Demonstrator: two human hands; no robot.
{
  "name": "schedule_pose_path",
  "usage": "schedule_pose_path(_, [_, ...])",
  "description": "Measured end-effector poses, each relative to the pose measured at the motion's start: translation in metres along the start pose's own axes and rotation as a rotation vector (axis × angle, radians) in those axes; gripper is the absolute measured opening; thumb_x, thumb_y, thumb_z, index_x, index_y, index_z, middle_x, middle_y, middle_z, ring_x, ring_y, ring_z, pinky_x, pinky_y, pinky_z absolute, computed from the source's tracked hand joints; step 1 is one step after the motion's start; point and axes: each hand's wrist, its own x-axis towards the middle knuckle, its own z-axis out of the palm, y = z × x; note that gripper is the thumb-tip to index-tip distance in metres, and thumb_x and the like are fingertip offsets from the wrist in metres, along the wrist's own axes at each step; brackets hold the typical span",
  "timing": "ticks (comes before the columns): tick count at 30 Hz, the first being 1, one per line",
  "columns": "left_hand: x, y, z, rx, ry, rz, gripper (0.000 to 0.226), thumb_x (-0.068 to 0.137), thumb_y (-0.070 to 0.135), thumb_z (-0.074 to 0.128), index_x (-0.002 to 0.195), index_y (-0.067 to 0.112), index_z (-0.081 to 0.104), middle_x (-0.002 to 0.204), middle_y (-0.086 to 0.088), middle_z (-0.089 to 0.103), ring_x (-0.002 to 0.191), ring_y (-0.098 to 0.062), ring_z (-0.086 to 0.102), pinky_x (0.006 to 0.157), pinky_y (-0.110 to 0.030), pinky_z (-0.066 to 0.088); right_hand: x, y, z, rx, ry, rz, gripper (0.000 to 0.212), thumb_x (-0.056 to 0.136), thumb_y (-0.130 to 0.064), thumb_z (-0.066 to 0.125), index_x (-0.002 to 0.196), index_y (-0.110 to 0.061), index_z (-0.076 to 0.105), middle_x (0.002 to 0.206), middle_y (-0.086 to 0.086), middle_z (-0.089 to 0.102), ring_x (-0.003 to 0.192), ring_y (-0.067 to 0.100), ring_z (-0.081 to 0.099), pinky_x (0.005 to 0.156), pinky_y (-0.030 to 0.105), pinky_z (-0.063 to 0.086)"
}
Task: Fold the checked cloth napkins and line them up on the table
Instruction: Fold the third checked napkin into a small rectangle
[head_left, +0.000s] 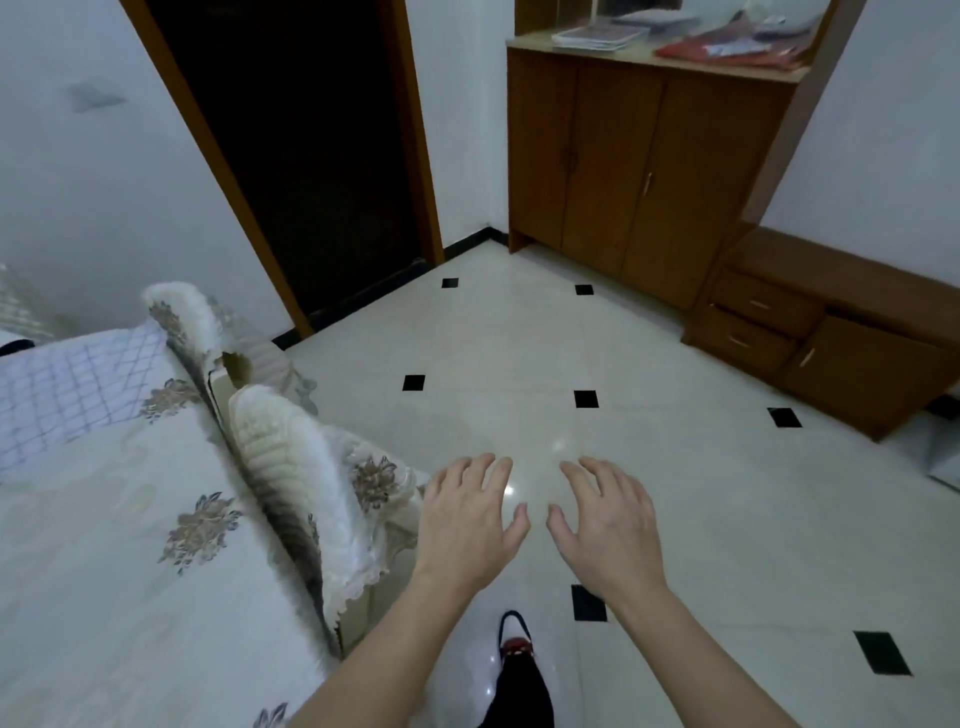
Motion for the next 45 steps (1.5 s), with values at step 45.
schedule_pose_path(45, [0.62,-0.403,0.131,0.213,0.046,-0.796,0.047,0.088,0.051,0.048,0.123,0.021,0.059,0.127,0.0,0.063,0.11,-0.022,0.06,0.091,-0.04,0.05,0.816,-0.159,0.325,0.207,-0.378,-0.702,0.056,0.089,-0.048,0.039,0.13,-0.019,0.062,0.129,0.006,0.063,0.122,0.027,0.057,0.103,0.05,0.047])
